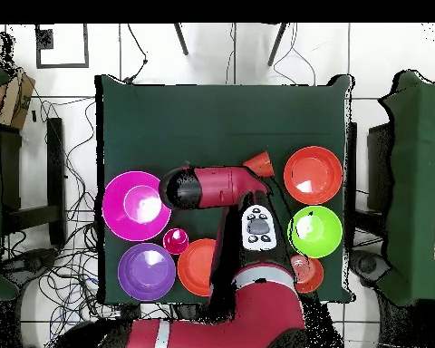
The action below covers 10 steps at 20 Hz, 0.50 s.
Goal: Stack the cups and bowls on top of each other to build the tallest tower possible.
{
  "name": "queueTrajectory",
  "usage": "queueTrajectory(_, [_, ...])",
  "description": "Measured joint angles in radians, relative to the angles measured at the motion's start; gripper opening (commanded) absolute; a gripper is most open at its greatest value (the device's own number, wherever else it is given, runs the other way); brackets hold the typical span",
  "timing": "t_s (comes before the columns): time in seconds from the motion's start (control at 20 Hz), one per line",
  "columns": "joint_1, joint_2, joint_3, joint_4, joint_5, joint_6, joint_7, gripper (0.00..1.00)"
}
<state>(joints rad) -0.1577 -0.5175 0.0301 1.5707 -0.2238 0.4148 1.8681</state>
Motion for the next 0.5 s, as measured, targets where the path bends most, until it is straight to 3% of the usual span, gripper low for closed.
queueTrajectory(0.5, [-0.039, -0.071, 0.01, 0.0, 0.0, 0.046, 0.0, 1.0])
